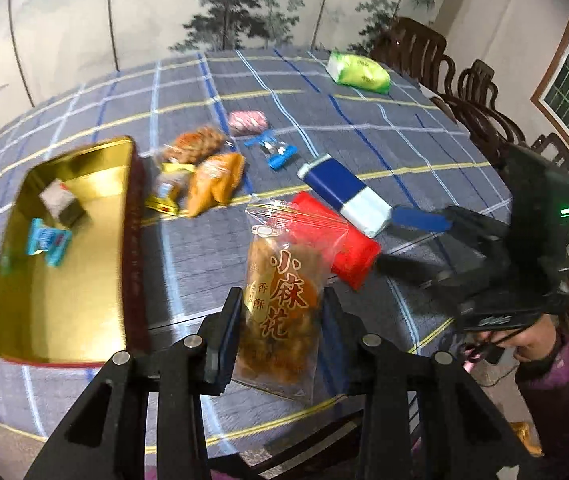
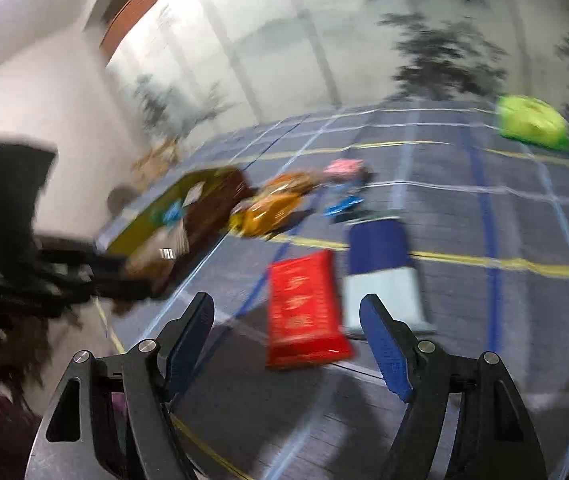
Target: Organize snacks
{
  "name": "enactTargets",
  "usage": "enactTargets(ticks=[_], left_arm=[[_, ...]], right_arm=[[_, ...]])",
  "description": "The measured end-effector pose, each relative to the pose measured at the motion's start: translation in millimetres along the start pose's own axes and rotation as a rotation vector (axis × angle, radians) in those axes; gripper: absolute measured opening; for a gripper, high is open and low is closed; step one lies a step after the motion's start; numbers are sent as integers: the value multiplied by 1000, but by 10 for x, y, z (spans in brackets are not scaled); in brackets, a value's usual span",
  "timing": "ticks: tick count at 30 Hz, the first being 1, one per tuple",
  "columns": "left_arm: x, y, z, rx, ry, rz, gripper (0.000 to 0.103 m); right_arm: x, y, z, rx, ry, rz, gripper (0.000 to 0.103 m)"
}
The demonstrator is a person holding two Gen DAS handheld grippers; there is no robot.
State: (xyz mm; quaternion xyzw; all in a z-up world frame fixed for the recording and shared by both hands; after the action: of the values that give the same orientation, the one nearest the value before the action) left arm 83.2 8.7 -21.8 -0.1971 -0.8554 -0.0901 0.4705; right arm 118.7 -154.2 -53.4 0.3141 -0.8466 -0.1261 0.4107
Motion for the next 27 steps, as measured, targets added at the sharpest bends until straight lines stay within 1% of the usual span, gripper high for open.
enactTargets(ticks=[3,5,9,16,19,20,21,23,27], left_arm=[[160,83,75,5,-22,-30,34],[225,160,113,21,-28,-45,34],[297,289,188,49,-34,-60,34],[387,396,220,70,-58,-77,34],[438,435,229,75,-68,-85,34],[454,452,236,77,-71,-90,34],[464,464,244,80,-73,-92,34],[484,502,253,91,-77,-99,34],[540,586,288,111,-90,-119,34]], right_arm=[[-272,176,-8,89,72,9,76],[-423,188,-35,115,112,32,76],[-629,122,-94,128,165,64,75],[-889,103,-113,198,255,149,72],[-960,118,-135,228,269,180,70],[-959,122,-133,230,271,187,66],[-963,122,-139,235,272,206,59],[-950,123,-148,238,271,231,48],[-908,148,-107,240,255,267,46]])
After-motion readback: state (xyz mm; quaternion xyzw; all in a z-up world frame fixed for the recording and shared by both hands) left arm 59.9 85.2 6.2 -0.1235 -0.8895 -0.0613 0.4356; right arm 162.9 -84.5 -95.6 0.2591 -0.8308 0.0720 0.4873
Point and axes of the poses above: each gripper's, at about its wrist camera, not at the fingertips, and x roughly against the way its jaws point, y to its left, z to its underside, the point moved 3 cm from there along -x, roughly the way its jaws point, and after that the axes turned 11 degrees about -x, right-handed, at the moved point
